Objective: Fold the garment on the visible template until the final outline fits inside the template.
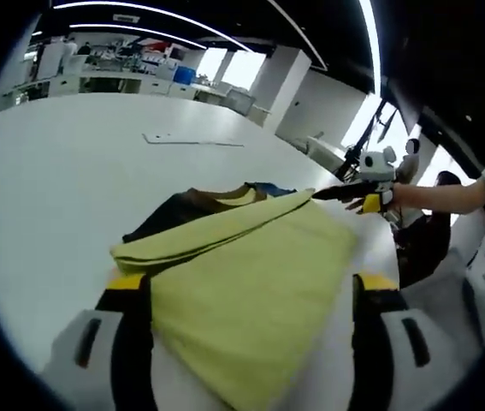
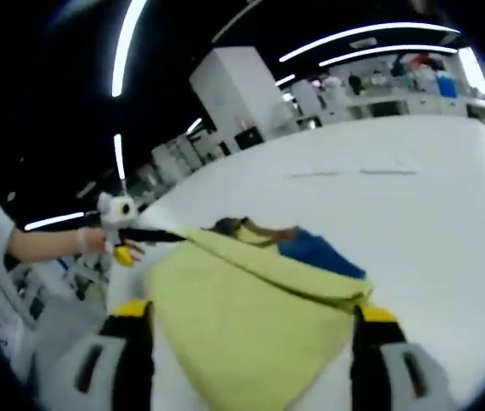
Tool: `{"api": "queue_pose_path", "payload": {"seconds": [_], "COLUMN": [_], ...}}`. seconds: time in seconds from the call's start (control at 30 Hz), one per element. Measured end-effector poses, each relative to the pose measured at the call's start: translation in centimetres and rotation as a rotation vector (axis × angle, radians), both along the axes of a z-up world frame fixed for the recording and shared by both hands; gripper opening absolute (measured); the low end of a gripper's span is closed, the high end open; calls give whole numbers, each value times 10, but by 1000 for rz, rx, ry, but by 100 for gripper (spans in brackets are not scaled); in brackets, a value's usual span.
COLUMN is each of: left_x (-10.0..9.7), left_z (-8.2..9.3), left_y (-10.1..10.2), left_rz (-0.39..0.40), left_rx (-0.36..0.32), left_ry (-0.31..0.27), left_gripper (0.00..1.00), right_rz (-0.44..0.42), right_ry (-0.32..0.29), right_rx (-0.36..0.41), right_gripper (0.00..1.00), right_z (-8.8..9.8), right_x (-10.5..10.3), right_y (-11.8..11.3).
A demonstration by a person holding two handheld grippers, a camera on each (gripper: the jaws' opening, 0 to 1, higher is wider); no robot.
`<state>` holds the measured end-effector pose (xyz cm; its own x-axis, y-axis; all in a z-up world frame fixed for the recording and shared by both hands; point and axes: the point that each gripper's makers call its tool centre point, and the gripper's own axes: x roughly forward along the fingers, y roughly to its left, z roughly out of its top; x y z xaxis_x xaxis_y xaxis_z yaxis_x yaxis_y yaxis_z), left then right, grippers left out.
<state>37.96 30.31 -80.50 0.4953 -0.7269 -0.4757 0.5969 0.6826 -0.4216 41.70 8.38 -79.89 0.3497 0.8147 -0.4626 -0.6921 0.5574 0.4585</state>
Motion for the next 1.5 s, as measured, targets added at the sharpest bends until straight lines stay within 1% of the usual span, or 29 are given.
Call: {"api": "queue_pose_path", "payload": {"seconds": [0.13, 0.23, 0.3, 0.37, 0.4, 0.5, 0.6, 0.67, 0.7, 0.83, 0.97, 1.1, 1.2, 1.3, 1.4, 1.5], "left_x": [3, 9, 16, 24, 29, 38, 48, 53, 54, 56, 51, 47, 39, 32, 21, 7], "left_z": [-6, -4, 1, 3, 4, 5, 2, 2, 2, -3, 2, 11, 17, 19, 21, 23], "left_y": [-1, -1, -1, 0, 2, 2, 7, 10, 11, 15, 14, 15, 18, 22, 28, 34], "left_rz": [7, 14, 26, 39, 46, 59, 77, 82, 82, 74, 77, 71, 66, 68, 73, 84], "left_rx": [3, -4, -22, -22, -18, -32, -16, -30, -37, -27, -35, -34, -20, -13, -1, 15], "left_ry": [14, -1, -17, -24, -38, -34, -46, -41, -37, -34, -40, -60, -74, -78, -79, -78], "left_gripper": [94, 94, 94, 94, 94, 94, 95, 94, 94, 94, 94, 94, 94, 93, 91, 90], "right_rz": [-2, -6, -5, -9, -13, -32, -59, -66, -67, -59, -55, -45, -55, -72, -85, -92], "right_ry": [17, 19, 14, 10, 6, 10, 15, 20, 22, 22, 17, -3, -10, -14, -9, -6], "right_rx": [0, 9, 13, 15, 17, 22, 26, 31, 33, 22, 18, 12, 25, 29, 30, 16], "right_gripper": [95, 95, 94, 94, 93, 92, 92, 91, 91, 91, 91, 91, 90, 90, 90, 90], "right_z": [-7, -8, -5, -4, -3, -3, -6, -5, -5, -6, -4, 4, 10, 15, 15, 12], "right_x": [4, 10, 13, 20, 23, 33, 42, 44, 41, 38, 37, 30, 24, 13, 3, -8], "right_y": [5, 8, 11, 13, 13, 14, 11, 10, 11, 10, 10, 7, 2, -6, -14, -27]}}
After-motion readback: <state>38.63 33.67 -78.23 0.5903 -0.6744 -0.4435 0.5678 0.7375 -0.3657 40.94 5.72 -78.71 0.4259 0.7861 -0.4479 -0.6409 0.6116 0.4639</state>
